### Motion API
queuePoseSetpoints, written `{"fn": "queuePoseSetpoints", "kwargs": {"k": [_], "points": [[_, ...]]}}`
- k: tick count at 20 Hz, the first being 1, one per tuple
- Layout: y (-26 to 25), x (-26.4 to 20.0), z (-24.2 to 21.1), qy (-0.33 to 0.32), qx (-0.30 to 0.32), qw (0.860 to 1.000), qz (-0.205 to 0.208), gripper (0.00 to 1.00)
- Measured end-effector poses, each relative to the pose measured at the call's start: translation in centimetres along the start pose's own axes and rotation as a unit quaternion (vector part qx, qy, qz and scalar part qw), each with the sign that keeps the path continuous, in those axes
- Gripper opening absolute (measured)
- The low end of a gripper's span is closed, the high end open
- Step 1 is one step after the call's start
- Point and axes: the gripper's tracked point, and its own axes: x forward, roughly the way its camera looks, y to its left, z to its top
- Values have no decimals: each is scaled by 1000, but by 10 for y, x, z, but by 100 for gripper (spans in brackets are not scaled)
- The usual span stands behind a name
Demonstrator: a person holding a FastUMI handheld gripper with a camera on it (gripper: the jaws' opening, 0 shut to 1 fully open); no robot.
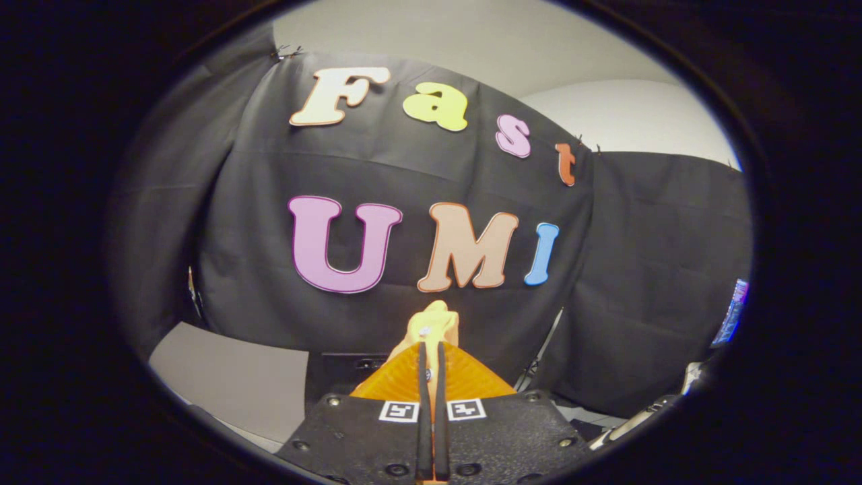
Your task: Put the clothes into the washing machine and then close the washing machine lid.
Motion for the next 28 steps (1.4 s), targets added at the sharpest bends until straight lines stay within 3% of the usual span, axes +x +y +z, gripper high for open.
{"fn": "queuePoseSetpoints", "kwargs": {"k": [3, 6, 10, 16, 23, 28], "points": [[-11, 7, -31, 9, 16, 1000, -4, 1], [-14, 14, -61, 29, -23, 999, -19, 2], [-9, 15, -86, 24, -7, 1000, -19, 2], [12, 38, -124, 36, 2, 999, 5, 2], [16, 90, -207, 70, 24, 997, 12, 2], [8, 123, -253, 77, 85, 993, 12, 2]]}}
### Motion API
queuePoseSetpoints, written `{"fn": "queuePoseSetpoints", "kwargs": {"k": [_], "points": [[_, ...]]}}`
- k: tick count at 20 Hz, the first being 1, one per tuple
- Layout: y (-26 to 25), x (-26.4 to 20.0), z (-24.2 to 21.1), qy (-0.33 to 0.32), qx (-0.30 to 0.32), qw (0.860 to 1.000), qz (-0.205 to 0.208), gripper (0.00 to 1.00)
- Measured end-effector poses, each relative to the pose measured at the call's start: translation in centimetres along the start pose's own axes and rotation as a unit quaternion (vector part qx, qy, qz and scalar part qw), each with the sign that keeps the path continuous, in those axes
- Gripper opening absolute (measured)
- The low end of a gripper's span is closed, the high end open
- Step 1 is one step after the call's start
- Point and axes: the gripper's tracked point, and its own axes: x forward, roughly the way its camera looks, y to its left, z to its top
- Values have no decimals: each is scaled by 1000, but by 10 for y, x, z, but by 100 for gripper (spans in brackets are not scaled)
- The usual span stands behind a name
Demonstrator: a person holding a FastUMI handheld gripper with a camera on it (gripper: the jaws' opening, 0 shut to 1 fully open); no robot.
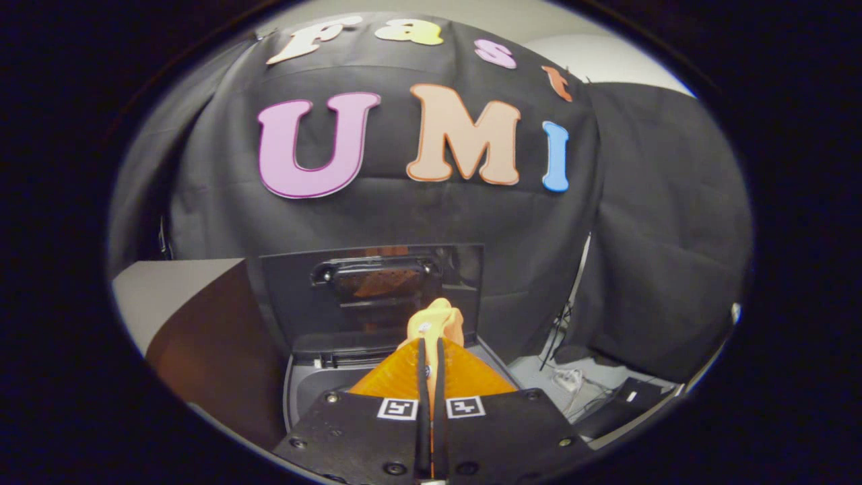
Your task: Put the clothes into the washing machine and then close the washing machine lid.
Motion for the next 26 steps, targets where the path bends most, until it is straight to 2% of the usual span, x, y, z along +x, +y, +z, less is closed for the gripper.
{"fn": "queuePoseSetpoints", "kwargs": {"k": [4, 8, 12, 17, 21, 26], "points": [[9, 21, -21, -12, 20, 999, 40, 1], [34, 44, -48, 8, -34, 996, 81, 1], [59, 68, -56, 25, -59, 992, 113, 1], [72, 95, -81, 66, -72, 988, 122, 2], [70, 96, -101, 103, -51, 987, 117, 2], [63, 102, -114, 119, -55, 985, 111, 3]]}}
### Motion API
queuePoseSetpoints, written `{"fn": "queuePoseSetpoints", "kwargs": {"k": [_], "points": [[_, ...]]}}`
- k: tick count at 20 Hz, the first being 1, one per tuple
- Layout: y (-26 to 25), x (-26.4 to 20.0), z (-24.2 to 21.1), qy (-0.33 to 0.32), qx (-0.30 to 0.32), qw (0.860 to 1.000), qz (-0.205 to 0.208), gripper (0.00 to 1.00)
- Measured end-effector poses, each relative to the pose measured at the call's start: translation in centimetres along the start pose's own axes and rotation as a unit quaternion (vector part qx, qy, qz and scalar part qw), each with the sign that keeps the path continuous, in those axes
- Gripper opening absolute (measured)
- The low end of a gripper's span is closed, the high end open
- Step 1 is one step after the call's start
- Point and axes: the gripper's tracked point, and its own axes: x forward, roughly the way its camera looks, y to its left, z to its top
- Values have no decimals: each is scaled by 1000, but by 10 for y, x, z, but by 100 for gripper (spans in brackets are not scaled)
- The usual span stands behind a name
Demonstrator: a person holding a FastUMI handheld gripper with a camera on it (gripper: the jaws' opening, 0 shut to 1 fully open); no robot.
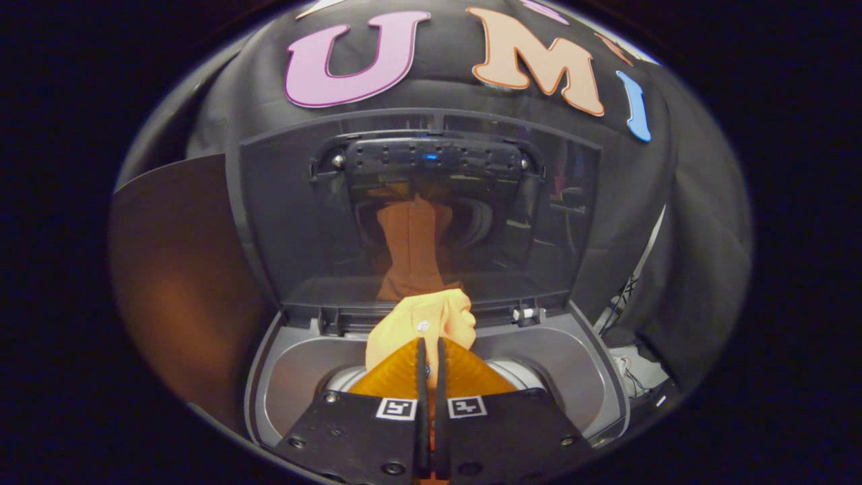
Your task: Put the clothes into the washing machine and then close the washing machine lid.
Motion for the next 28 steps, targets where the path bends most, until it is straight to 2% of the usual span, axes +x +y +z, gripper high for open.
{"fn": "queuePoseSetpoints", "kwargs": {"k": [4, 8, 13, 19, 28], "points": [[-2, 4, -8, 4, 22, 1000, -1, 5], [-7, 5, -18, 23, 15, 1000, -13, 8], [-3, -1, -21, 36, 42, 998, -17, 49], [1, -17, -22, 44, 30, 998, -26, 98], [29, -66, -10, 25, 27, 999, -19, 96]]}}
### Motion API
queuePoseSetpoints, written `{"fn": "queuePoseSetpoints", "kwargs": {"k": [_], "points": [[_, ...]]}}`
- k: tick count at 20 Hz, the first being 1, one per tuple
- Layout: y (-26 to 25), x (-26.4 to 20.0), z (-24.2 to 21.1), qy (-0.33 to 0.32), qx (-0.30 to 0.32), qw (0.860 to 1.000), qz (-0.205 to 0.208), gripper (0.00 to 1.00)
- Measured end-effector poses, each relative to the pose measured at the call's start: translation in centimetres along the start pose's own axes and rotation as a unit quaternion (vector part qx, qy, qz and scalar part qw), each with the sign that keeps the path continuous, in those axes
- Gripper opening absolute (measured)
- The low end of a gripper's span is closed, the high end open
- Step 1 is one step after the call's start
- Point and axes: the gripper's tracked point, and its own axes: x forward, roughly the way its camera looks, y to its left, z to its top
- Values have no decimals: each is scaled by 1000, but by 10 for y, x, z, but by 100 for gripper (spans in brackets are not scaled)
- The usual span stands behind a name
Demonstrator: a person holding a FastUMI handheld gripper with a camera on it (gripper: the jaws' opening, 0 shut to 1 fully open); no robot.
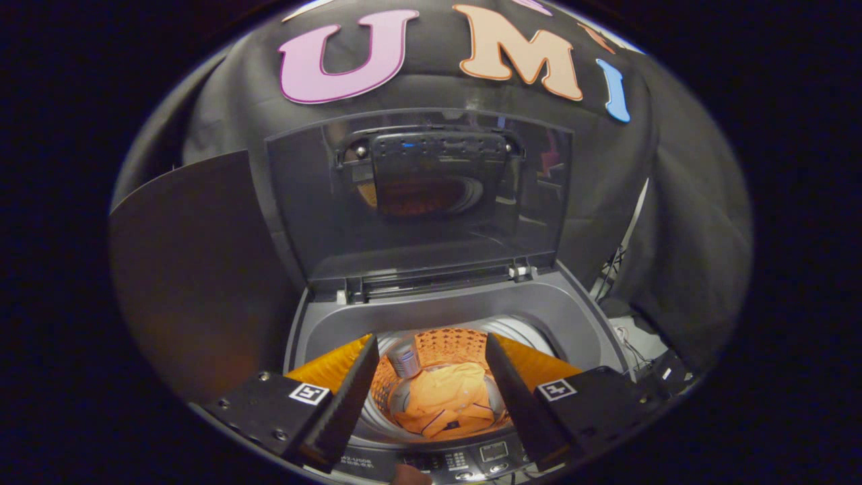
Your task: Put the clothes into the washing machine and then close the washing machine lid.
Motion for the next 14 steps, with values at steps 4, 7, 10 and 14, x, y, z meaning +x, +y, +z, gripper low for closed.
{"fn": "queuePoseSetpoints", "kwargs": {"k": [4, 7, 10, 14], "points": [[4, -14, 22, -38, -37, 999, 13, 97], [3, -23, 47, -81, -59, 995, 10, 96], [5, -31, 62, -99, -89, 991, 13, 96], [7, -51, 94, -141, -101, 985, 12, 97]]}}
